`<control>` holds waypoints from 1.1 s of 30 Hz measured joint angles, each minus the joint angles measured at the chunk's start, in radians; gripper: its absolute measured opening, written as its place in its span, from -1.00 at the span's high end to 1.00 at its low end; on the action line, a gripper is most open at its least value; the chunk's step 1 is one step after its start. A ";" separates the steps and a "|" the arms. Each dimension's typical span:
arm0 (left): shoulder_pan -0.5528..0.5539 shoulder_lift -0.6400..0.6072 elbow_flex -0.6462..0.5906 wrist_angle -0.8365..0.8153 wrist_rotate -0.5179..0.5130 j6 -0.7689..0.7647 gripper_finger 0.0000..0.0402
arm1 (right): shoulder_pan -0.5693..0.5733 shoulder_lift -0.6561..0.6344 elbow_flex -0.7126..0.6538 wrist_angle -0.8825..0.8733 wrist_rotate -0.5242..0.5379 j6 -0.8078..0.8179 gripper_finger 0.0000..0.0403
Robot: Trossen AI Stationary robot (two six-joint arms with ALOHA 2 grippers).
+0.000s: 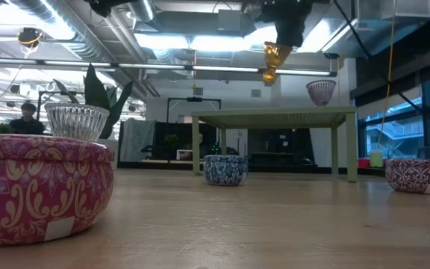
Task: Pick & Place candle stick holders
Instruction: Put the brown candle holder on the shelf aligned with the pink candle holder
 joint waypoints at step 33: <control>0.000 0.000 0.000 0.000 0.000 0.000 0.71 | -0.156 0.143 -0.018 -0.049 -0.127 -0.032 0.85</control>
